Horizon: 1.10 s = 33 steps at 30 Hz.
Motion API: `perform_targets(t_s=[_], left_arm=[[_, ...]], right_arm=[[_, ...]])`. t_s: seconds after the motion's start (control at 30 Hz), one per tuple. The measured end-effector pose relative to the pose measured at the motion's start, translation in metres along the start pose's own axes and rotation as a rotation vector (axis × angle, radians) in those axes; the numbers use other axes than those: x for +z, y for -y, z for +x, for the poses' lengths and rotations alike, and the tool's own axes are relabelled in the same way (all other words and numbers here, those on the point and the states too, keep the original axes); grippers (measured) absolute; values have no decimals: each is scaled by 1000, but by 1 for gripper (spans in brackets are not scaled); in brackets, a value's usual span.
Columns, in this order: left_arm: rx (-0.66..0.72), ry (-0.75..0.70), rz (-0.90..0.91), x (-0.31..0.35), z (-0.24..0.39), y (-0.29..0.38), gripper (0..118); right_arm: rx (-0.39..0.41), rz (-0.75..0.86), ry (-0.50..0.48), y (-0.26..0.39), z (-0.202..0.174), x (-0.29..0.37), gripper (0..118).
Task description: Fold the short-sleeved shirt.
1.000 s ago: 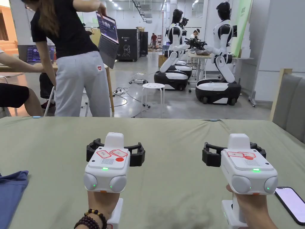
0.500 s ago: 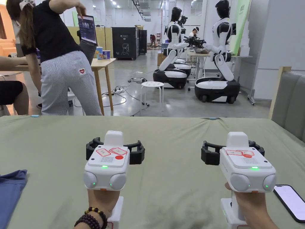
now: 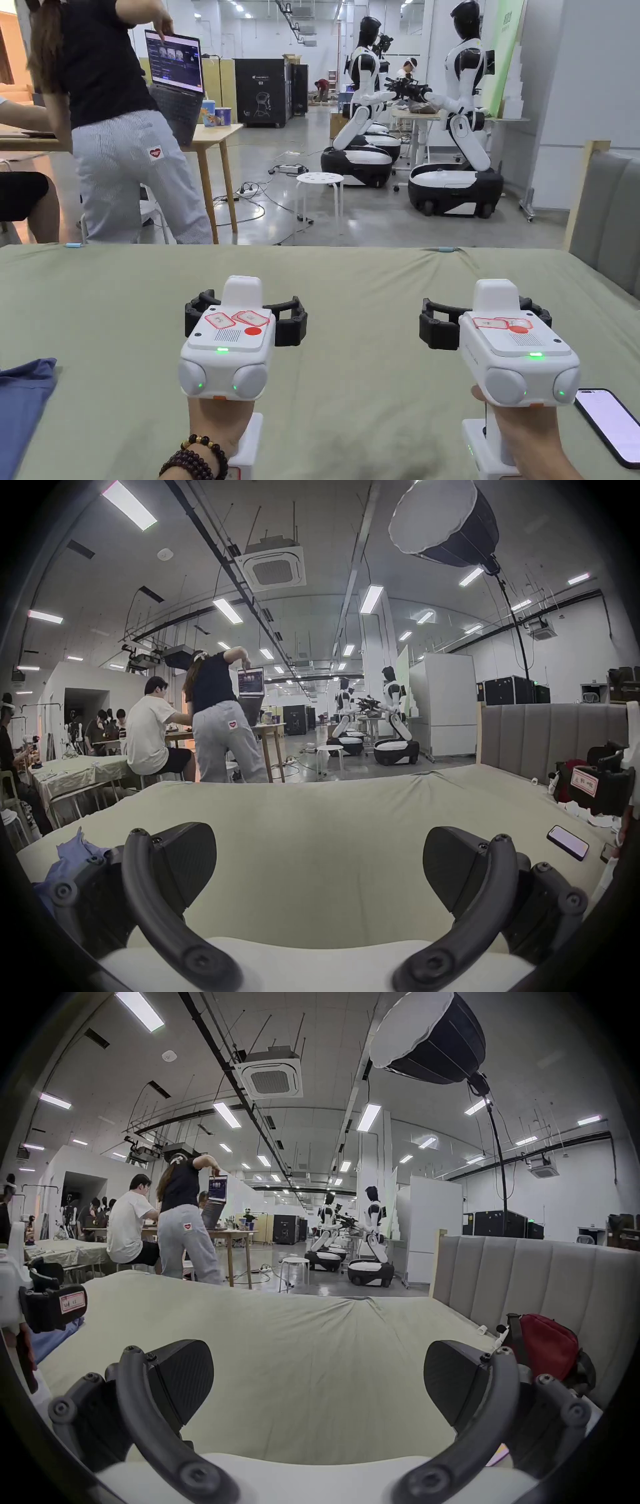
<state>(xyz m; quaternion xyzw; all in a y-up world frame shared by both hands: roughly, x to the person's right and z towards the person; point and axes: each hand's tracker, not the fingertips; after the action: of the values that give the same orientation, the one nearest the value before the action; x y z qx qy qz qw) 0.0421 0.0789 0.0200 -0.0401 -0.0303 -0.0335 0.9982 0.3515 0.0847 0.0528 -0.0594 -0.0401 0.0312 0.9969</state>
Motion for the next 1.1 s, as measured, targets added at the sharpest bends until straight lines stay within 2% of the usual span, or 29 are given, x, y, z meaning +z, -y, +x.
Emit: perform_targets(t_s=[0.6,0.63,0.67,0.7,0.73,0.77,0.8,0.87,0.93,1.1], left_arm=[[-18,18,10,1,2,2,118],[-20,17,14,2,3,3,113],[-20,15,12,3,2,2,97],[-18,25,11,3,2,2,69],[-20,28,14,4,2,2,11],[-28,23,14,4,3,2,0],[-39,10,5,3,4,2,0],[-15,27,6,6,3,3,0],[-15,40,-2,7,4,3,0],[-27,18,4,9,2,6,0]], right_arm=[[-17,3,18,3,2,1,118],[-21,-8,11,3,2,2,117],[-21,-6,4,3,2,3,107],[-19,-3,2,3,2,4,87],[-11,6,5,3,1,6,44],[7,16,23,3,0,6,9],[19,12,39,4,-1,5,1],[6,7,49,5,1,4,0],[-21,-8,13,5,5,4,0],[-1,-9,25,4,2,5,0]])
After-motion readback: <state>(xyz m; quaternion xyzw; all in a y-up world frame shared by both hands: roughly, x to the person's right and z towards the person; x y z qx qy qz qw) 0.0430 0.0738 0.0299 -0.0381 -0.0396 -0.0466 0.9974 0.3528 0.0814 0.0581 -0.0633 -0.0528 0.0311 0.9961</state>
